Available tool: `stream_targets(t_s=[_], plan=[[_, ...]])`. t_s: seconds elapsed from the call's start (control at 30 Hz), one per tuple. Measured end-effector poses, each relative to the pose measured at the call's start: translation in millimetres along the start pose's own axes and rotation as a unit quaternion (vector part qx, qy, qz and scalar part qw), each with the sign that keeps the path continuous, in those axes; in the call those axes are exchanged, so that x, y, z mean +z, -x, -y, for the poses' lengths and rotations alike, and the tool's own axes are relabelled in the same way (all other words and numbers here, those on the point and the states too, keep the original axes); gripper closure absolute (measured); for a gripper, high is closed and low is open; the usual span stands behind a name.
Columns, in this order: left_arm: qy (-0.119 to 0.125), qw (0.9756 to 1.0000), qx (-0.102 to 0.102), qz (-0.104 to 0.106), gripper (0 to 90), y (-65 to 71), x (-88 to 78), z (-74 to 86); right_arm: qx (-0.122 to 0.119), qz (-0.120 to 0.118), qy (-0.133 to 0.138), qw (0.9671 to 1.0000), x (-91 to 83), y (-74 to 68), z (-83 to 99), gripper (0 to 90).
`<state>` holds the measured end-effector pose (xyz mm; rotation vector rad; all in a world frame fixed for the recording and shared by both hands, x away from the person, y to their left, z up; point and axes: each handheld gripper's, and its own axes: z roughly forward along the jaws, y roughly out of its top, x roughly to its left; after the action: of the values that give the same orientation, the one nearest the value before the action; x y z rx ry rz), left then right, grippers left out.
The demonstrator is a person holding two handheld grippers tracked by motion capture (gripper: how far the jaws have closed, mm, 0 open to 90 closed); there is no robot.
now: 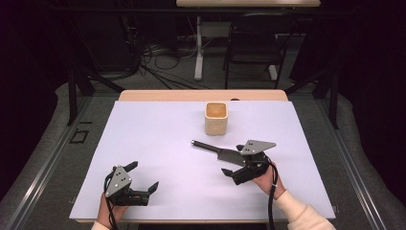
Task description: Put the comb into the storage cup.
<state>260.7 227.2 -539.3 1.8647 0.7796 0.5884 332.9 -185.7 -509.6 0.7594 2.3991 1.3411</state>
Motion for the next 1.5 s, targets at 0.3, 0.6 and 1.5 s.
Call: stream_targets(t_s=[0.3, 0.6, 1.5], plan=[[-0.002, 1.0000, 0.003, 0.000, 0.0, 0.5, 0.0, -0.2, 0.001, -0.011, -0.006, 0.9999, 14.6, 4.2, -7.9, 0.0], [0.000, 1.0000, 0.001, -0.001, 0.0, 0.4, -0.1, 0.0, 0.002, -0.012, -0.015, 0.9998, 30.5, 10.9, -16.9, 0.0], [-0.002, 1.0000, 0.000, -0.001, 0.0, -0.3, 0.7, 0.0, 0.002, 0.006, -0.033, 0.9994, 77.8, 26.8, -43.3, 53.5]])
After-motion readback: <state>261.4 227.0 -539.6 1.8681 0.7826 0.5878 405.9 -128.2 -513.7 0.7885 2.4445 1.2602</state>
